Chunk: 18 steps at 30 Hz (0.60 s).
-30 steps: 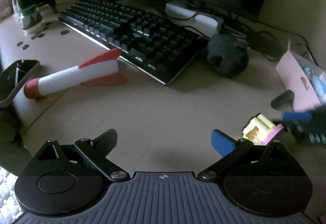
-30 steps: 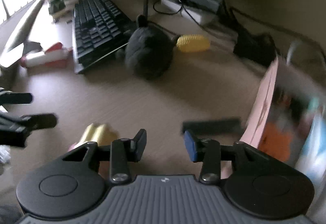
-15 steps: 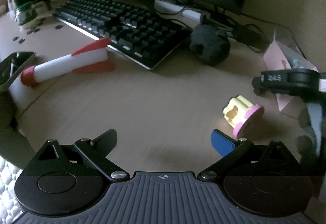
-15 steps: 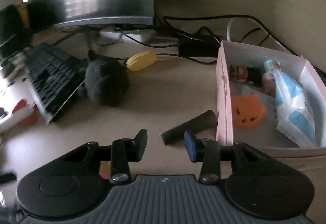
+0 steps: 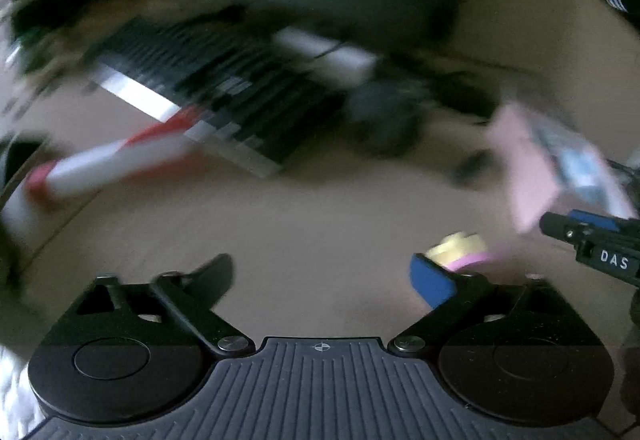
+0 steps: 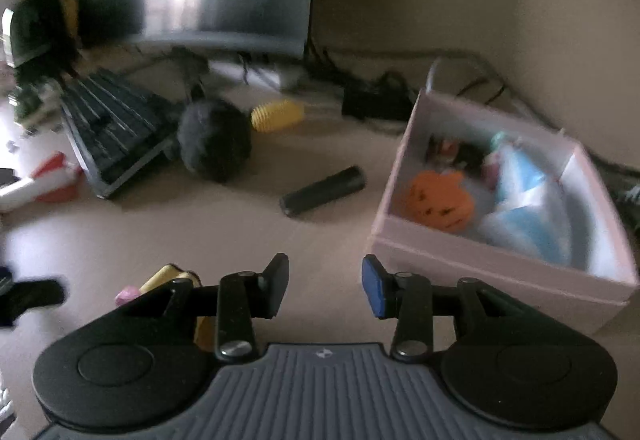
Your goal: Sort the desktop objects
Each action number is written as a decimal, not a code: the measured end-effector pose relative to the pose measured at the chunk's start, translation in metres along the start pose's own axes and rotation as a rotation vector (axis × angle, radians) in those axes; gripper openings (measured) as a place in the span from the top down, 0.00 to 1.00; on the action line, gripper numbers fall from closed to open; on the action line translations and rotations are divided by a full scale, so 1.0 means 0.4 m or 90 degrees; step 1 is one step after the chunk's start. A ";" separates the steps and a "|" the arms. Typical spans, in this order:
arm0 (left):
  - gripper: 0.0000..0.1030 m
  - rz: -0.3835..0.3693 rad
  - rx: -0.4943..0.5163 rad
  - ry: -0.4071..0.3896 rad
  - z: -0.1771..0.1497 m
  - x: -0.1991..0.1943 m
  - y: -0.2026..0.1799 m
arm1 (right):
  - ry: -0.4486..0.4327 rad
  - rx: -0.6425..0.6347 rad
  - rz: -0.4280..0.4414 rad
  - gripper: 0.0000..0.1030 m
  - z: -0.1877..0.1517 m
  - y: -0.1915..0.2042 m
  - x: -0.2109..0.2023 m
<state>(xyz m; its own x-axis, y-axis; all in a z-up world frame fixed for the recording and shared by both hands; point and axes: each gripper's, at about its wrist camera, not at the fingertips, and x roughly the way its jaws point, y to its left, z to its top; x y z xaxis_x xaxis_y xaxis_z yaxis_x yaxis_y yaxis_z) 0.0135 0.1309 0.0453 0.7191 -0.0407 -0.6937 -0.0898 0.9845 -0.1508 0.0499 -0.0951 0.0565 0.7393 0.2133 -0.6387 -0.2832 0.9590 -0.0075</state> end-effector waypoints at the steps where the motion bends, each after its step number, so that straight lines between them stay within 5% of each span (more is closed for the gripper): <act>1: 0.39 -0.019 0.026 -0.003 0.011 0.006 -0.024 | -0.013 0.005 -0.005 0.58 -0.004 -0.017 -0.024; 5: 0.38 -0.103 0.165 -0.009 0.066 0.056 -0.156 | -0.044 0.041 -0.049 0.42 -0.038 -0.095 -0.108; 10: 0.49 -0.132 0.387 -0.016 0.147 0.156 -0.309 | -0.036 0.096 -0.119 0.41 -0.095 -0.178 -0.160; 18: 0.51 -0.128 0.420 0.093 0.227 0.380 -0.365 | -0.020 0.156 -0.184 0.36 -0.168 -0.211 -0.202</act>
<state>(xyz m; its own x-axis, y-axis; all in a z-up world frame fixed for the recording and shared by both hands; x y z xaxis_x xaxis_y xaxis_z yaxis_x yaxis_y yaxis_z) 0.1984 -0.0034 0.0260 0.5743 -0.2104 -0.7912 0.5051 0.8516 0.1402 -0.0271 -0.2058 0.0569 0.7869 -0.0710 -0.6130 0.0920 0.9958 0.0028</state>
